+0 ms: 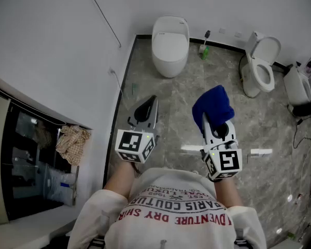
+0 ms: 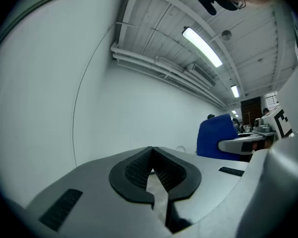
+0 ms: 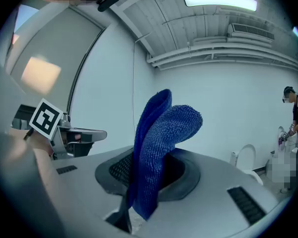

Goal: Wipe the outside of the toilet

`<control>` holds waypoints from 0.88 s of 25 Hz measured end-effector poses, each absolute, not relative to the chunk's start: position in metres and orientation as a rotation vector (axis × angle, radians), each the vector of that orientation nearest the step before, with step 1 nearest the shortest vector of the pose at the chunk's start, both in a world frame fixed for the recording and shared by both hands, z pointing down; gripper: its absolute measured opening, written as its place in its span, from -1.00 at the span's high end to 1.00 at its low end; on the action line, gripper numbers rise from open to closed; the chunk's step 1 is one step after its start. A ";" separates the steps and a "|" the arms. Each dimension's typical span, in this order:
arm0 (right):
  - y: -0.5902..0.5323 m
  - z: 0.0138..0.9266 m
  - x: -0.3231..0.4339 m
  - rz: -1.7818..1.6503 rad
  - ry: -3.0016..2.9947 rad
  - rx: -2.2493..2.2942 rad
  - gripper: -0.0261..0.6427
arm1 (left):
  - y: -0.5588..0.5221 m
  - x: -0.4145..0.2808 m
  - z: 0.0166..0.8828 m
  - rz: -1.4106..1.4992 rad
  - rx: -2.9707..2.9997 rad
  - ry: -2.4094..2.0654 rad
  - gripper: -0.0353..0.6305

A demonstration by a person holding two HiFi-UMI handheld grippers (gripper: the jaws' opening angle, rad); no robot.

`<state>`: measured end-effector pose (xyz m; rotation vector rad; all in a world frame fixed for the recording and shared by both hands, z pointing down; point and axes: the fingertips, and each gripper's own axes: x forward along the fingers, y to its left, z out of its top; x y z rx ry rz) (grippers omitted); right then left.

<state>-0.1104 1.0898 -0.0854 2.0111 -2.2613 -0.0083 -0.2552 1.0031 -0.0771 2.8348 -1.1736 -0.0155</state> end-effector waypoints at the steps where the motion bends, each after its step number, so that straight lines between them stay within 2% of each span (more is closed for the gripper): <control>1: 1.090 -0.085 -0.110 -0.007 -2.262 2.011 0.67 | 1.003 -0.255 -0.077 -0.015 2.833 -1.173 0.88; 22: 1.059 -0.063 -0.128 0.095 -2.293 2.017 0.67 | 0.977 -0.291 -0.052 0.005 2.751 -1.188 0.88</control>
